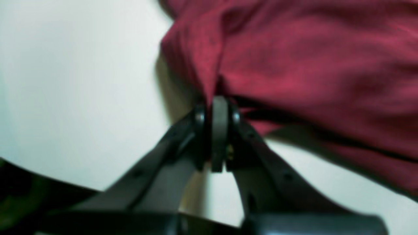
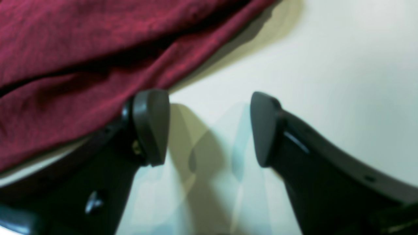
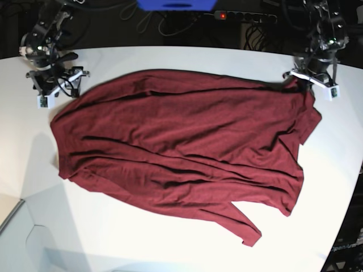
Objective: Layout the t-shirt on the table in an organized manner, then fold the t-shirt properly
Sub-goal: 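Grasp the shirt corner with the left gripper and flip it over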
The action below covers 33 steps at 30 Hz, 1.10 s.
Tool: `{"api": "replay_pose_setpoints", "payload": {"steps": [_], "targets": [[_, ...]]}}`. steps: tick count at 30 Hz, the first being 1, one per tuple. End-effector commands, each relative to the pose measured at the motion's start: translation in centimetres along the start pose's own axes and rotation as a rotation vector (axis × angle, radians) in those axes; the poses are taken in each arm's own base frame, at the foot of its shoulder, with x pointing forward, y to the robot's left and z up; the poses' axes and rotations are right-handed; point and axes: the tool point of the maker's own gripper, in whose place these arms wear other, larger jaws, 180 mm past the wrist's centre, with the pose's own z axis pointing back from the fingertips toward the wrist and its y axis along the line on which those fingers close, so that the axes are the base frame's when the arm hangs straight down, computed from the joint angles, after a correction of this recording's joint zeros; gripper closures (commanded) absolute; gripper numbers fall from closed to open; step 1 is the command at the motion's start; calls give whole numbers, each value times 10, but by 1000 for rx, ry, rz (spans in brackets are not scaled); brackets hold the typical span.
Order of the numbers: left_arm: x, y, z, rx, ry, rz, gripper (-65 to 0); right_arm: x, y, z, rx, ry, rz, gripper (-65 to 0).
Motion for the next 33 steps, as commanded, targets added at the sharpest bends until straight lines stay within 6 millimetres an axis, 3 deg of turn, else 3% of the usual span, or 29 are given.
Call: {"api": "replay_pose_setpoints", "payload": {"steps": [1,5,10,16,21,28,30,33], "targets": [[40,2,11,6,-122,-29,-1,7,-4,3,-10,-18,9,-392],[97,-3,31,10,-285,-53,-2,7,-5,3,-12,-21,9,-392],[157,-17,29,-14,-435,-48,-2,10,-3,2,-8,-26,11,-392],[217,-35,11,-62,-486,13,-2,11,-4,2,-9,-29,10,-392],[256,-46,-22,-109,-464,95,-2,10,-4,2,-10,-25,10,-392],[242,-61,-82,-150,-298,150,-7,9,-4,3,-11,-25,11,-392],[231,-59,-94,-147,-251,169,-41,9,-4,3,-11,-25,11,-392],[223,-54,-100,-137,-227,184,-146,9,-6,3,-13,-26,12,-392]]}}
